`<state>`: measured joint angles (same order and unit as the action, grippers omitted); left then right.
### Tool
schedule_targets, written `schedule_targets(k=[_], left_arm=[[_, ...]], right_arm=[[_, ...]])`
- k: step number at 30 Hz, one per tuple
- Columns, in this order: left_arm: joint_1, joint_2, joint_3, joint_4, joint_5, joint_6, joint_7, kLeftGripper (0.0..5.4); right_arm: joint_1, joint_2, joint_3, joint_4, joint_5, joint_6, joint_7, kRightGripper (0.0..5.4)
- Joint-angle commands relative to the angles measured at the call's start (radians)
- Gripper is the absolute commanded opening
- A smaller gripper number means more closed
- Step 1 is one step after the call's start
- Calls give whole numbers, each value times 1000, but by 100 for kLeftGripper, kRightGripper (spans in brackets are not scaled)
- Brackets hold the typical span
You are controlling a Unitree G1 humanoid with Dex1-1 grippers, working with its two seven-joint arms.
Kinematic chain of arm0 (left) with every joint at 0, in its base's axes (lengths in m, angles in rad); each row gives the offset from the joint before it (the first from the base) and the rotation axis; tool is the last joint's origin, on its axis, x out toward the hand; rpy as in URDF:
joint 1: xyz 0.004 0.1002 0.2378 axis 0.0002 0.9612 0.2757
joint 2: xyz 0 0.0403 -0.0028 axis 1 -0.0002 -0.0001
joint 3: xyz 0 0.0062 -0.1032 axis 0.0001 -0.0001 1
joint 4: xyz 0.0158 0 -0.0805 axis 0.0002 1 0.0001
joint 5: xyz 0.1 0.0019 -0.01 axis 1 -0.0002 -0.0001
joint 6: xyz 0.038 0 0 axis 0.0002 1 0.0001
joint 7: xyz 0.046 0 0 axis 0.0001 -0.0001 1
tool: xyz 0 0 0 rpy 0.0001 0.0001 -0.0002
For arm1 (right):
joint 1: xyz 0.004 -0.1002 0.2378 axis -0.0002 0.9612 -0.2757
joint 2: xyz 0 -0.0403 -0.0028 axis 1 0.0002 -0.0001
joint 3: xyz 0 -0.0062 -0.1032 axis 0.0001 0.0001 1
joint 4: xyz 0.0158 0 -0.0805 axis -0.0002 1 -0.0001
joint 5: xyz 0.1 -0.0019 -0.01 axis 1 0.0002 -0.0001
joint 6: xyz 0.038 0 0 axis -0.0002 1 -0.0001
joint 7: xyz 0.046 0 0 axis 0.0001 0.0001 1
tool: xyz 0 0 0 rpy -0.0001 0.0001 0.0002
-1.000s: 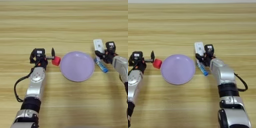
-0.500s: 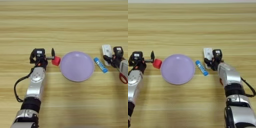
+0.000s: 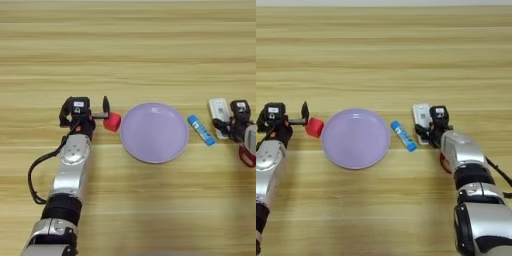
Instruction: Move the objects on the table
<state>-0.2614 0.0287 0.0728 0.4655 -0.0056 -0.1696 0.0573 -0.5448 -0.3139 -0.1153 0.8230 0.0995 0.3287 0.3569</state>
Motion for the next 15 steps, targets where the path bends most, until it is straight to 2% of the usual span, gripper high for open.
schedule_targets(k=[1, 15], left_arm=[[-13, 3, -2, 8, 7, 0, 3, 540], [-15, 2, -3, 9, 8, -1, 4, 540]], right_arm=[[1, -1, 18, -24, 0, 32, 35, 291], [37, -9, 53, -95, -11, 95, 63, 291]])
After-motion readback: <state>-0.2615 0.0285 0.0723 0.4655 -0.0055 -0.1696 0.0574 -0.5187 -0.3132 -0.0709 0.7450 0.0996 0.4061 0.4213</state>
